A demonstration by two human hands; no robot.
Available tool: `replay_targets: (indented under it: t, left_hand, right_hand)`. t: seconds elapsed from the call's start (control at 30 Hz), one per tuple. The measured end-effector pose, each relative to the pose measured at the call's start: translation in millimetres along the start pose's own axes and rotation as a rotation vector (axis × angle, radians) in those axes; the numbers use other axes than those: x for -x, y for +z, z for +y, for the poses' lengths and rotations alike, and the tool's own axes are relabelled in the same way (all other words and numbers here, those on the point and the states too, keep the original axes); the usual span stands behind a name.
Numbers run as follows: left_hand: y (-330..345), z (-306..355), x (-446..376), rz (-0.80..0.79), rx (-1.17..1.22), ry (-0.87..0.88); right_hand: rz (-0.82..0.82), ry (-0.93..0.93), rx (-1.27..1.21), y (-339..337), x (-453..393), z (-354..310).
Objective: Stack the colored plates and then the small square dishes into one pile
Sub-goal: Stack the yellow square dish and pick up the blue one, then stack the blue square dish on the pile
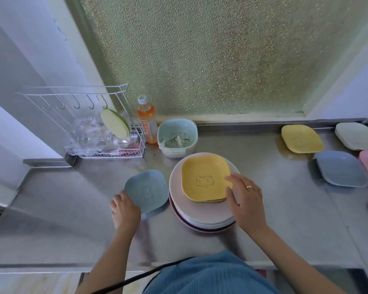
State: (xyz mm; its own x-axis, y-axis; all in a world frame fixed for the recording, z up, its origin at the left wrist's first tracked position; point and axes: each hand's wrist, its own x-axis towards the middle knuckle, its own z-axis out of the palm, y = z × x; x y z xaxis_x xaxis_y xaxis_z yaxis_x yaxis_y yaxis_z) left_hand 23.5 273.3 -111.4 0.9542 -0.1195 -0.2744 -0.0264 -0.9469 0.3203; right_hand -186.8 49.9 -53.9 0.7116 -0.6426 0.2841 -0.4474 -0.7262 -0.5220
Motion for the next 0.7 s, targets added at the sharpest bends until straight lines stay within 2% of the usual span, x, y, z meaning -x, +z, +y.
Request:
replay_targets:
  t: [0.1, 0.23, 0.3, 0.43, 0.53, 0.63, 0.7]
  left_hand:
    - [2.2, -2.3, -2.3, -0.041, 0.059, -0.015]
    - [-0.6, 0.6, 0.3, -0.085, 0.227, -0.077]
    - [-3.0, 2.6, 1.6, -0.07, 0.282, -0.099]
    - [-12.0, 9.7, 7.3, 0.012, 0.382, -0.144]
    - [-20.1, 16.3, 10.8, 0.099, 0.475, -0.16]
    - [-30.8, 30.3, 9.4, 0.188, 0.583, -0.106]
    - [-34.8, 45.0, 10.6, 0.188, 0.629, -0.017]
  right_hand:
    - [-0.157, 0.095, -0.049, 6.6, -18.0, -1.8]
    - [-0.401, 0.062, 0.047, 17.5, -23.4, -4.2]
    - [-0.446, 0.094, 0.038, 20.3, -19.9, -4.7]
    - [-0.441, 0.11, 0.042, 20.5, -21.7, -5.4]
    - [-0.366, 0.111, 0.065, 21.3, -23.7, -5.8]
    - [-0.244, 0.12, -0.022, 21.4, -25.7, -12.9]
    - [-0.192, 0.128, -0.117, 21.4, -29.4, -21.3]
